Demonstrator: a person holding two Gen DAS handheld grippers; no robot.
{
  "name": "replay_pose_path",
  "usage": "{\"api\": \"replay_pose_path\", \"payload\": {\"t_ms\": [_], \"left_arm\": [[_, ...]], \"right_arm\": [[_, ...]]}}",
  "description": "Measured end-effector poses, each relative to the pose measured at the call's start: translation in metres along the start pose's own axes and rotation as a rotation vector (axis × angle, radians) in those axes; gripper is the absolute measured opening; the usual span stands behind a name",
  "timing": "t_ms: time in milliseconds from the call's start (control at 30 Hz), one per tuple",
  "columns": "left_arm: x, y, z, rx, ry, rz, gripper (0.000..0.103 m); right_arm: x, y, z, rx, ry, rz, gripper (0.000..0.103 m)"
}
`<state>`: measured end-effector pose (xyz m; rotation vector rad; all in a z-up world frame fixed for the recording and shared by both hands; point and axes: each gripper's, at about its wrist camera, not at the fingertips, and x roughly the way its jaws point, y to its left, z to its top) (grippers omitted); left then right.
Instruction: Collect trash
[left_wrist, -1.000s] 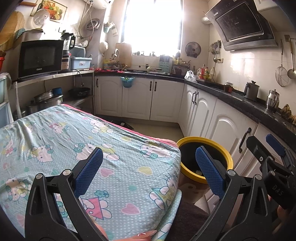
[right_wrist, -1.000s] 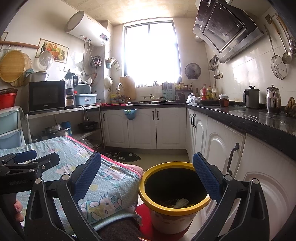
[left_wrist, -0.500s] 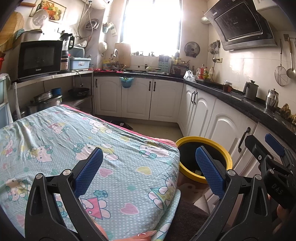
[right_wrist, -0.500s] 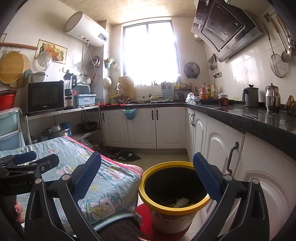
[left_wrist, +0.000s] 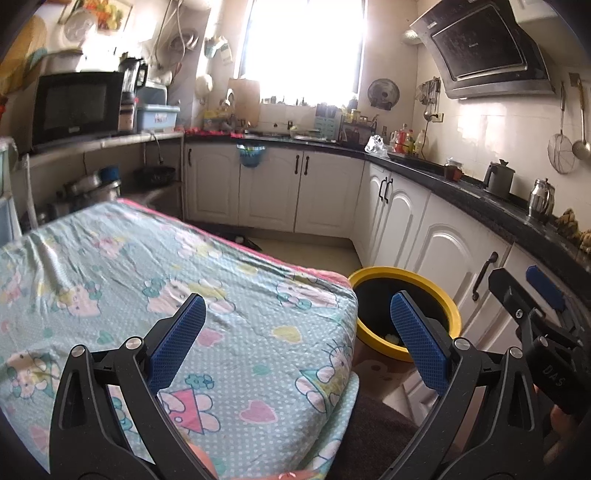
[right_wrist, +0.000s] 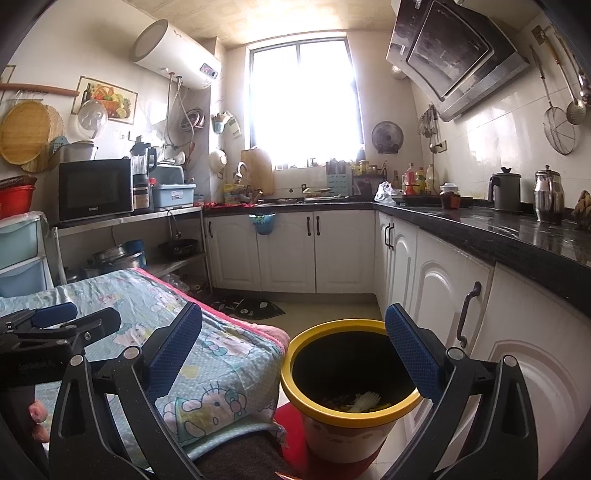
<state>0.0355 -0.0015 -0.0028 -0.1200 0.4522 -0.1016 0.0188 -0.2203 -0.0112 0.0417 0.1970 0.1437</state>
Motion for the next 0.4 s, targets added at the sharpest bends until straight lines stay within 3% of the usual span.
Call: {"api": "replay_pose_path", "payload": {"t_ms": [100,167,233,333,400], "left_arm": [[-0.004,0.033,0.003,-0.092,0.054,0.01,0.092],[-0.015,0.072,0.003,-0.163,0.069,0.095,0.092],[-0.034,0.121,0.003,-0.235,0.059,0.244,0.092],[-0.087,0.213,-0.012,-0.379,0.032,0.583,0.092],[-0.125,0.277,-0.036,-0.467,0.094,0.831,0.092]], "right_arm": [[0.008,0.015,0.007,-0.029,0.017,0.039,0.097],[0.02,0.038,0.013,-0.083,0.032,0.089,0.097],[0.038,0.081,0.02,-0.132,0.075,0.229,0.097],[0.069,0.184,0.021,-0.206,0.236,0.529,0.097],[0.079,0.266,0.007,-0.273,0.369,0.729,0.097]]}}
